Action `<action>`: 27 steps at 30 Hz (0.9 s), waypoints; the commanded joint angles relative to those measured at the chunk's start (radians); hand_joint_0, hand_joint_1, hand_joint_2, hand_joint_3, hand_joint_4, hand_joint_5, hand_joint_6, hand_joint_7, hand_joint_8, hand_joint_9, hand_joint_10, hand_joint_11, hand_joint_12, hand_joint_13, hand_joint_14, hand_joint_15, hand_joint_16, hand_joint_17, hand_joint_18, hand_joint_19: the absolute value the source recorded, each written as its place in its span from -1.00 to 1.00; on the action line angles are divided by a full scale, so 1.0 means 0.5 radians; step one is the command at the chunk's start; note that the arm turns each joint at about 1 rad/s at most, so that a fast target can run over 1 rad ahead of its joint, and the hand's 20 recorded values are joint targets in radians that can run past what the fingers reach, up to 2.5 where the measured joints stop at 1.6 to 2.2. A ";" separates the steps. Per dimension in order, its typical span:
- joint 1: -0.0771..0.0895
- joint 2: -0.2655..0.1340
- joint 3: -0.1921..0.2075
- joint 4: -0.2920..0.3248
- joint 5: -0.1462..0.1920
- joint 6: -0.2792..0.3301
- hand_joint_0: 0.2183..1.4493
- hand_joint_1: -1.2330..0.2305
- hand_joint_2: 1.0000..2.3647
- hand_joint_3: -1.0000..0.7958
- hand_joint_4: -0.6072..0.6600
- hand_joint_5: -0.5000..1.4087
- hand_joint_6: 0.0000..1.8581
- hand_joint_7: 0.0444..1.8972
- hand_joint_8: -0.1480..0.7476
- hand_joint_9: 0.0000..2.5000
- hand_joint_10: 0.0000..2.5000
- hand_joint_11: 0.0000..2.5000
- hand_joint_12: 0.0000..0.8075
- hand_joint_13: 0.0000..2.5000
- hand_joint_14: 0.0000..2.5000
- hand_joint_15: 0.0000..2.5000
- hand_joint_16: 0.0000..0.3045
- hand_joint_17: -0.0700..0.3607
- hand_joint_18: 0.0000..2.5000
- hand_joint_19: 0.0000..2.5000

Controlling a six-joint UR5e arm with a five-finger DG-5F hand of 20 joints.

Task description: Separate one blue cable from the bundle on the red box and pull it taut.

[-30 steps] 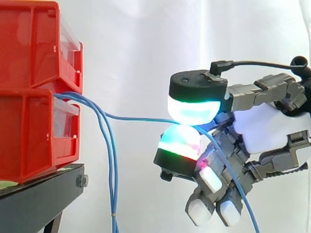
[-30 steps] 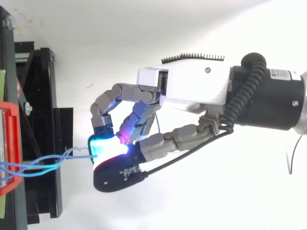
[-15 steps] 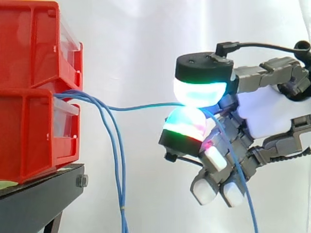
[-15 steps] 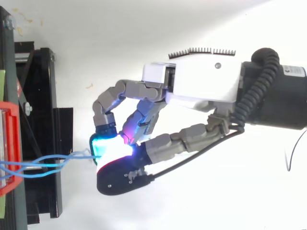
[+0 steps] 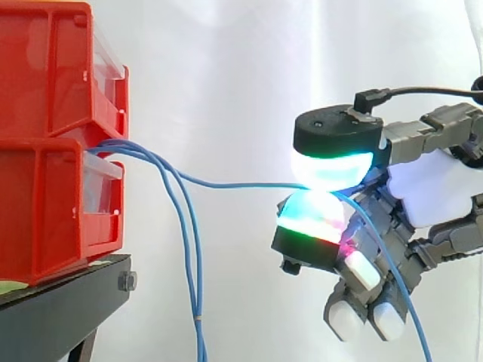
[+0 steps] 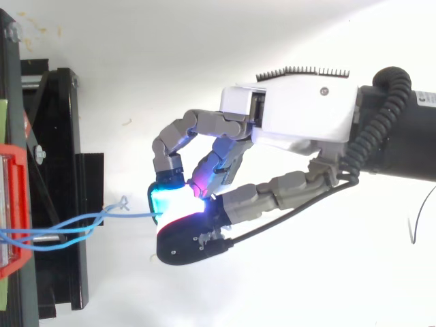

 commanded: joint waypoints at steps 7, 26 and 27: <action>0.003 -0.003 -0.022 0.105 0.003 -0.014 -0.33 -0.43 -0.99 0.16 -0.15 -0.62 -0.01 0.25 0.19 -0.17 -0.99 -0.51 0.08 -0.35 -0.99 -0.71 -0.64 -0.10 -0.30 -0.70; 0.003 0.000 -0.022 0.145 0.003 -0.023 -0.33 -0.42 -0.99 0.17 -0.16 -0.62 -0.01 0.25 0.20 -0.17 -0.99 -0.51 0.09 -0.35 -0.99 -0.71 -0.63 -0.09 -0.30 -0.70; 0.003 -0.003 -0.022 0.148 0.000 -0.023 -0.33 -0.42 -0.99 0.17 -0.16 -0.61 -0.01 0.24 0.20 -0.17 -0.99 -0.51 0.09 -0.35 -0.99 -0.71 -0.63 -0.09 -0.30 -0.71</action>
